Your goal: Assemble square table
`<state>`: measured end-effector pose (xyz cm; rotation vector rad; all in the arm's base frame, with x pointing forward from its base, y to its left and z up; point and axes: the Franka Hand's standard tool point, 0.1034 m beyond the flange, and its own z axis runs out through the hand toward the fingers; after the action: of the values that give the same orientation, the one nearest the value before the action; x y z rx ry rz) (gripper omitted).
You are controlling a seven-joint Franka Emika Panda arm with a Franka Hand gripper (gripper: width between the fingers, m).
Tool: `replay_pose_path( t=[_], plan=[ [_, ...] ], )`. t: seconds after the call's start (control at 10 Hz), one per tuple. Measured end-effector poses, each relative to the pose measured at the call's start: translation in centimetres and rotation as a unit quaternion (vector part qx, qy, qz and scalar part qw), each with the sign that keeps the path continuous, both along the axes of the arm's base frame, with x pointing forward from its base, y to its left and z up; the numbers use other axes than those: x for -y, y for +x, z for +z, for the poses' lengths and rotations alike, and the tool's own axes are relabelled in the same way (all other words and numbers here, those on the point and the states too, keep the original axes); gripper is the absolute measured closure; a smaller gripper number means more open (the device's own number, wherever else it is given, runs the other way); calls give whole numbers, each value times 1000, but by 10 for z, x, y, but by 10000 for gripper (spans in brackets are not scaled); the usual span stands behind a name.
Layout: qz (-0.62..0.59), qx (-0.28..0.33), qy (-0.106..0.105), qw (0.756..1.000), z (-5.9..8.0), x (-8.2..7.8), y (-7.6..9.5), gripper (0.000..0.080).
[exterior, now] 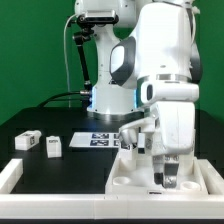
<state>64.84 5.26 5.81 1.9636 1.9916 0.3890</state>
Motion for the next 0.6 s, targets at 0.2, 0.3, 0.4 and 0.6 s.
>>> replay_pose_path(
  t=[0.2, 0.3, 0.4, 0.6],
  plan=[
    [-17, 3, -9, 1000, 36, 18, 6, 150],
    [-26, 10, -6, 1000, 43, 22, 9, 150],
    [-25, 8, -6, 1000, 38, 21, 7, 150],
    [-25, 8, -6, 1000, 38, 22, 7, 150]
  ],
)
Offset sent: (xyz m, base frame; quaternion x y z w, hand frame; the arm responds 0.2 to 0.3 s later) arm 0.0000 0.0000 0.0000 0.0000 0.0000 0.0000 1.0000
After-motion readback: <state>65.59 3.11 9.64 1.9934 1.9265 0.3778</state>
